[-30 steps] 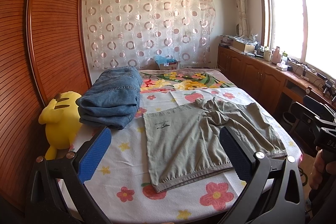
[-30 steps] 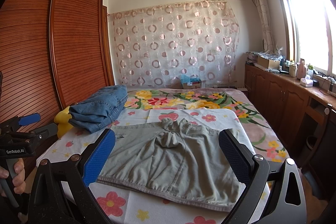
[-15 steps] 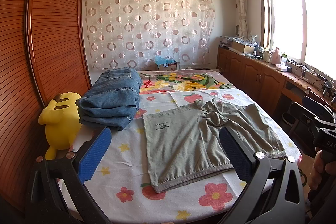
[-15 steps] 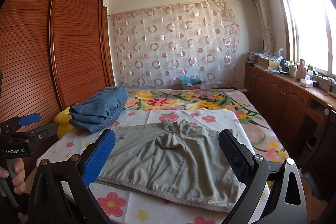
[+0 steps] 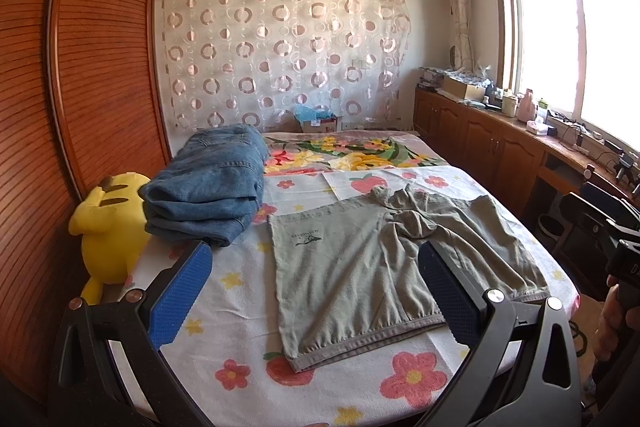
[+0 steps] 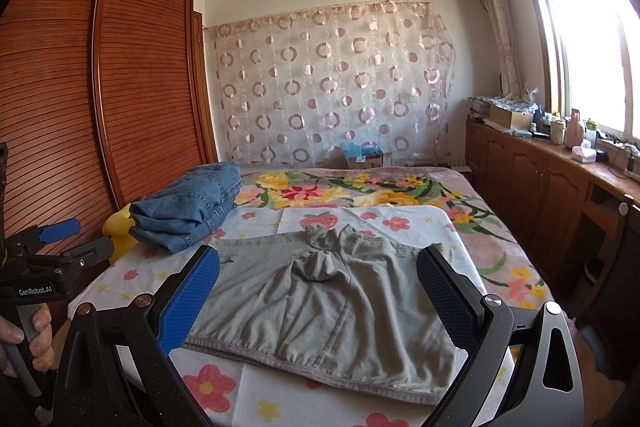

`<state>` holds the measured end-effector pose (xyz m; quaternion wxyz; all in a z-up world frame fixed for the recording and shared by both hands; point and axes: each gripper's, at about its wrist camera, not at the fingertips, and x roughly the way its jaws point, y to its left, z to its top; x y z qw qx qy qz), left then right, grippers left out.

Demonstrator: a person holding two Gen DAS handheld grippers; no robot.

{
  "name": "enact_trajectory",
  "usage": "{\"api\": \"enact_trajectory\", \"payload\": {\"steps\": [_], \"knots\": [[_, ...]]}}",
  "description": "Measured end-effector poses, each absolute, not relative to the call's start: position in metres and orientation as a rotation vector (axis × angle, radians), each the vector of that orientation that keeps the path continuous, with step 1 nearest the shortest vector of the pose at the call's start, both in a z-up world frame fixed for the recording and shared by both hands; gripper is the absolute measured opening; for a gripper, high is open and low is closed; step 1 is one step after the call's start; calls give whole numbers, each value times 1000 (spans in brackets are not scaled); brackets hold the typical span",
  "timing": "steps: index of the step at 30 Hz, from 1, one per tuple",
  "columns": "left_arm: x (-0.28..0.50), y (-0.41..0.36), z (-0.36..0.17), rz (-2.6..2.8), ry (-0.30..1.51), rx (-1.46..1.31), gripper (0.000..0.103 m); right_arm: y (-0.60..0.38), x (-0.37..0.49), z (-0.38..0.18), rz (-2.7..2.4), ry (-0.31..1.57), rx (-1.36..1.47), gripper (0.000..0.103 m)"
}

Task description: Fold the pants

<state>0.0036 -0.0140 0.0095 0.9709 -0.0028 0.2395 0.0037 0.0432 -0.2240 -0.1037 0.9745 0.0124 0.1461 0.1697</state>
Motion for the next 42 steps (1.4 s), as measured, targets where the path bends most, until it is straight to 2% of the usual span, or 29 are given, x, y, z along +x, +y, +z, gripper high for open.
{"api": "enact_trajectory", "payload": {"steps": [15, 24, 30, 35, 42], "knots": [[50, -13, -25, -98, 564, 21, 103, -235, 77, -114, 292, 324, -19, 99], [77, -16, -45, -165, 617, 26, 103, -250, 102, -115, 256, 384, -47, 90], [96, -27, -60, -219, 667, 45, 103, -255, 133, -114, 267, 476, -60, 68], [103, -34, -75, -234, 718, 49, 103, -263, 175, -115, 276, 589, -46, 44], [108, -36, -85, -250, 758, 42, 103, -281, 230, -106, 248, 725, -16, 32]]}}
